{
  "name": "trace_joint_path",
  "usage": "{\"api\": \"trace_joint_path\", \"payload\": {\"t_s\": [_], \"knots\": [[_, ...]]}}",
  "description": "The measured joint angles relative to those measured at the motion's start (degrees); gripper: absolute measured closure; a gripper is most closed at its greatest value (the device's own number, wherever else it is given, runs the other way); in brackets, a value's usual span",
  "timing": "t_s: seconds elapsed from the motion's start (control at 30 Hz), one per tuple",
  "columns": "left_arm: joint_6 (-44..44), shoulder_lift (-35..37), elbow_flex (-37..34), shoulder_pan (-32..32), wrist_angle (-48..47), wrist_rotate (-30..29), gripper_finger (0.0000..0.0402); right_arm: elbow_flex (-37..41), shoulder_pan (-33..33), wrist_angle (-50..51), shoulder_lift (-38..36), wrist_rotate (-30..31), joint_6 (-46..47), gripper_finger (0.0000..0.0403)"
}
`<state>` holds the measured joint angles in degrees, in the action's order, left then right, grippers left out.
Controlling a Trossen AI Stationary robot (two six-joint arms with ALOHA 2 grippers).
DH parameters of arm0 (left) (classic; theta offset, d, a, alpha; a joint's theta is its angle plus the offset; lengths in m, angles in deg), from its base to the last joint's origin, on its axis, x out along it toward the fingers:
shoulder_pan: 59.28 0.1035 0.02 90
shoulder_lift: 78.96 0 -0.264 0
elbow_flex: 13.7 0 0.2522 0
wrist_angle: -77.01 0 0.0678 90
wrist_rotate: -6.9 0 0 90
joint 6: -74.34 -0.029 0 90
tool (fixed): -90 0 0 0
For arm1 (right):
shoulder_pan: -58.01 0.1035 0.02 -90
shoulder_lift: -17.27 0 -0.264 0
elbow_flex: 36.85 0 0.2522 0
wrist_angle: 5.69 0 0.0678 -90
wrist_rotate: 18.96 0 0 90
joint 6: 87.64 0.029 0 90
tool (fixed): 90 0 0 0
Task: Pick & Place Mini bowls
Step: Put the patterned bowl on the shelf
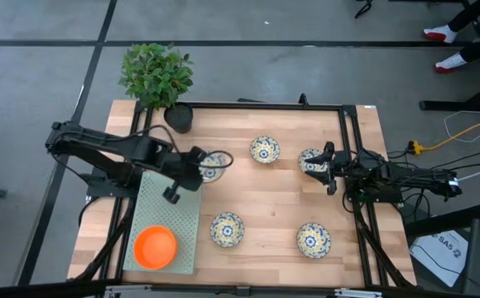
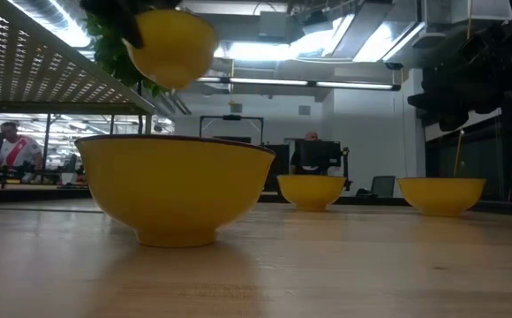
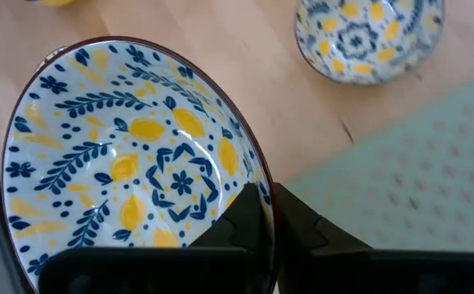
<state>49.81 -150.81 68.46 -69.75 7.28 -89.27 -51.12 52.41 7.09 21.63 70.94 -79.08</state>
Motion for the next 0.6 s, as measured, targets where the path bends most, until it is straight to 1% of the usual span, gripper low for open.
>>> {"api": "trace_joint_path", "payload": {"t_s": [0.13,0.27,0.4,0.6], "knots": [[2.3,2.8,0.0,-4.2,-5.1,-1.4,0.0394,0.0,0.0,0.0,0.0,0.0,0.0,0.0188],[7.1,5.6,0.0,-9.5,-11.0,-3.3,0.0394,0.0,0.0,0.0,0.0,0.0,0.0,0.0188],[14.9,7.9,0.0,-15.1,-15.8,-5.1,0.0394,0.0,0.0,0.0,0.0,0.0,0.0,0.0188],[29.2,9.9,0.0,-23.5,-21.0,-7.2,0.0394,0.0,0.0,0.0,0.0,0.0,0.0,0.0188]]}}
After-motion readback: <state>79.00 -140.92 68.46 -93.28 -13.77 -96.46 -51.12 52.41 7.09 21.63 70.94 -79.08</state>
